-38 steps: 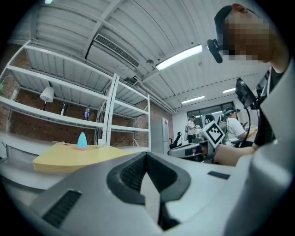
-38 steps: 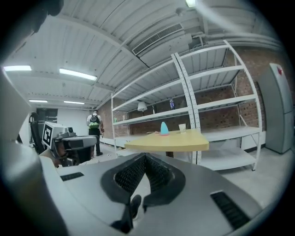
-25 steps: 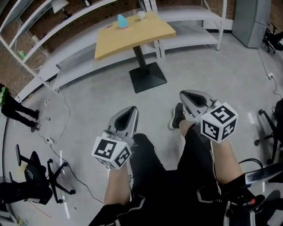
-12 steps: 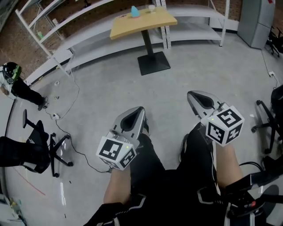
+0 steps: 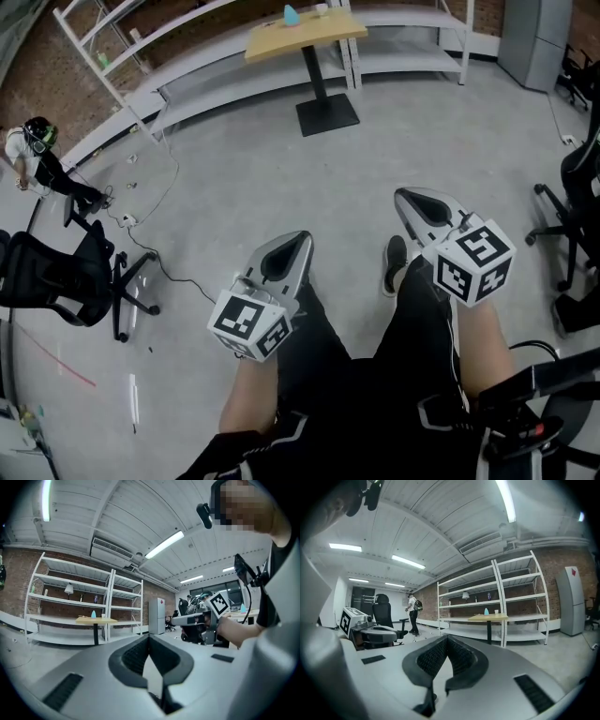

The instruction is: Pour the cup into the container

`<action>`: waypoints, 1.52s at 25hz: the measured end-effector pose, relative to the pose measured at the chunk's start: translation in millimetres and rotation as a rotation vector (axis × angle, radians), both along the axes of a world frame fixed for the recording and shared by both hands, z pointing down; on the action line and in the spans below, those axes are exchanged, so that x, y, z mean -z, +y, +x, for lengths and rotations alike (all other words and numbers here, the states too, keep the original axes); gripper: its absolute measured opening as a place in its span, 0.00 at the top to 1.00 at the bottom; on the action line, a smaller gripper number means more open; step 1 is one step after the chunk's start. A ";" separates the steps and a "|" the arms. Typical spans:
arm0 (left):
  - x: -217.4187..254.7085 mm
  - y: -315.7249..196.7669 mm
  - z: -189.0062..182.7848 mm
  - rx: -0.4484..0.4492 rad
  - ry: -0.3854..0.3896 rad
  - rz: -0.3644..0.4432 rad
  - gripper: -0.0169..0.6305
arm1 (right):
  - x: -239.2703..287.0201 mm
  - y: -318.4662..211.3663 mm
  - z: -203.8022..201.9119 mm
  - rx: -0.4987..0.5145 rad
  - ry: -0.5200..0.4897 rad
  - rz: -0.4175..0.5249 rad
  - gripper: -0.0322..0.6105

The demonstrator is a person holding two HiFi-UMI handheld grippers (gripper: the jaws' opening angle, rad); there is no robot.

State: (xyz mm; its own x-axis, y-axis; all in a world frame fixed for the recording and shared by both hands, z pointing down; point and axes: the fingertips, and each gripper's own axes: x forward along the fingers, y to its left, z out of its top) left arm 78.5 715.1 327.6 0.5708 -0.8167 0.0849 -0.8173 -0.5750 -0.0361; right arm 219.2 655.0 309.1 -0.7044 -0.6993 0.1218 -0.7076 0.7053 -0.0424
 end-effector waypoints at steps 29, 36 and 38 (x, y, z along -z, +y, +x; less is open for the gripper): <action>32.3 113.0 13.7 0.000 0.085 0.024 0.97 | 16.2 132.4 38.9 -0.056 -0.014 0.017 0.95; 22.9 107.4 15.9 0.001 0.078 0.004 0.97 | 11.3 127.7 35.0 -0.045 -0.013 0.005 0.95; 18.2 105.5 14.7 0.006 0.070 -0.006 0.97 | 10.6 126.7 33.9 -0.042 -0.016 0.004 0.95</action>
